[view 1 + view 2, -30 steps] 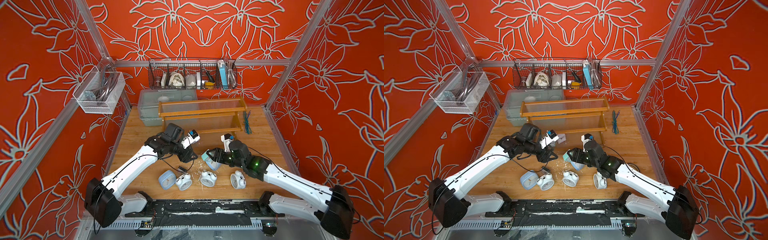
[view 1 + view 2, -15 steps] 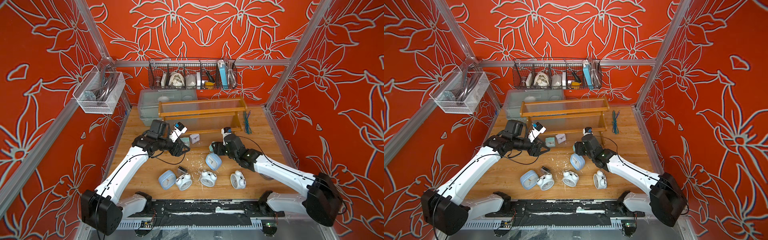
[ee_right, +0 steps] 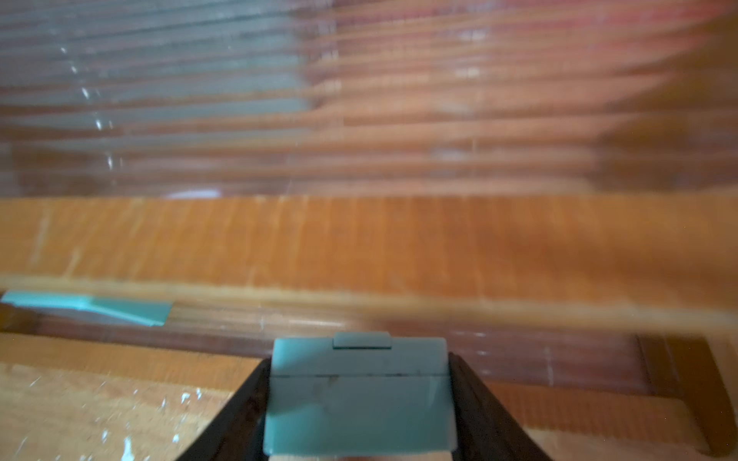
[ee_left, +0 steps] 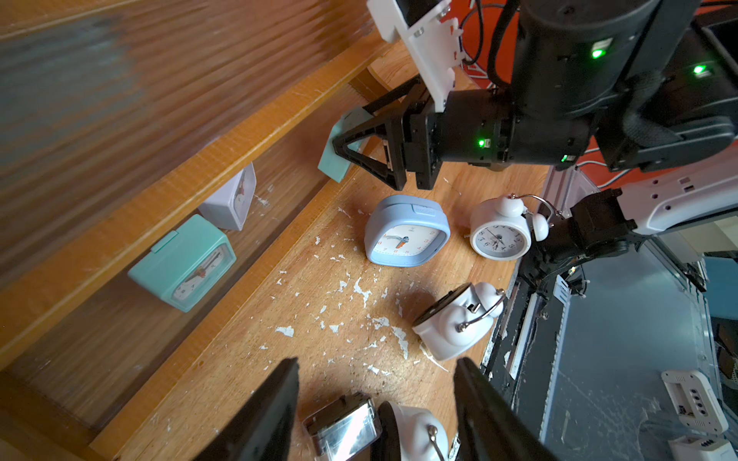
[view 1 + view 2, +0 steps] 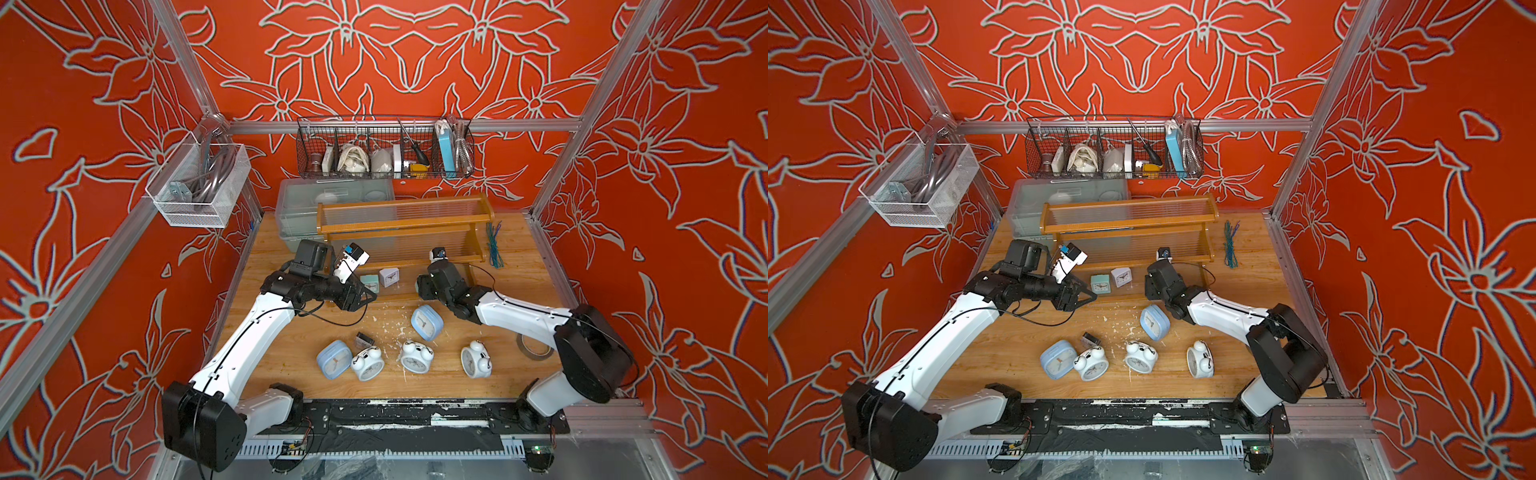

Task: Place the alarm clocks on the shelf by style
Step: Place the alarm on the shelf.

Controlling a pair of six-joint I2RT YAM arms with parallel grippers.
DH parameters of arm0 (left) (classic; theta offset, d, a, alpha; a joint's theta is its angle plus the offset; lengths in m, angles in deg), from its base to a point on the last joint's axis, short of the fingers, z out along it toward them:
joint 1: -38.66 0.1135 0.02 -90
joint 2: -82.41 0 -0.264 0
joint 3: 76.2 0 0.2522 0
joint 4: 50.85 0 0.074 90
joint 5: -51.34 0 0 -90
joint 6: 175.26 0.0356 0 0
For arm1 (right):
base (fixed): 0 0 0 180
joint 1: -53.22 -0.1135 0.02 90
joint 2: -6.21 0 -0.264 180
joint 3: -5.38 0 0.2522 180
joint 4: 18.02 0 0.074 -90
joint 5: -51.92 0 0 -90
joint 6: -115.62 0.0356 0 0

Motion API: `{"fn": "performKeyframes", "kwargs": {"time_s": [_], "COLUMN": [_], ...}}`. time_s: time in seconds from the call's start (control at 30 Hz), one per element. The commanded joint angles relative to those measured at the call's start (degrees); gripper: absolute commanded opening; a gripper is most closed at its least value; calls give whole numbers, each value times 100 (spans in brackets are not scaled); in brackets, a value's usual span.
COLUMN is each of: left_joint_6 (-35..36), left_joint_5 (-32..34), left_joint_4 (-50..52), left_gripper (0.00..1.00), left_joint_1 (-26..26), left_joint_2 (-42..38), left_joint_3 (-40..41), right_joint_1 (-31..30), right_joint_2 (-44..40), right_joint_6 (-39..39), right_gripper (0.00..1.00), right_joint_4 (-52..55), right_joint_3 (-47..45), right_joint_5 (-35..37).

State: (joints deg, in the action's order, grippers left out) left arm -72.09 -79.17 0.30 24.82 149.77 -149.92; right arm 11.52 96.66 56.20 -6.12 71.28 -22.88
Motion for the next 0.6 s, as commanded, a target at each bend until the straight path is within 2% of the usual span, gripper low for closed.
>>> {"fn": "performKeyframes", "kwargs": {"time_s": [0.0, 0.37, 0.57], "left_joint_6": [-25, -16, -25], "left_joint_5": [-141, -176, -194], "left_joint_4": [6, -12, -20], "left_gripper": [63, 63, 63], "left_joint_1": [73, 176, 223], "left_joint_2": [-115, -82, -80], "left_joint_3": [64, 80, 82], "right_joint_1": [-1, -249, -310], "right_joint_2": [163, 917, 1296], "right_joint_6": [-114, -259, -239], "right_gripper": [46, 46, 46], "right_joint_4": [-181, 130, 208], "right_joint_3": [306, 985, 1243], "right_joint_5": [368, 1145, 1266]}}
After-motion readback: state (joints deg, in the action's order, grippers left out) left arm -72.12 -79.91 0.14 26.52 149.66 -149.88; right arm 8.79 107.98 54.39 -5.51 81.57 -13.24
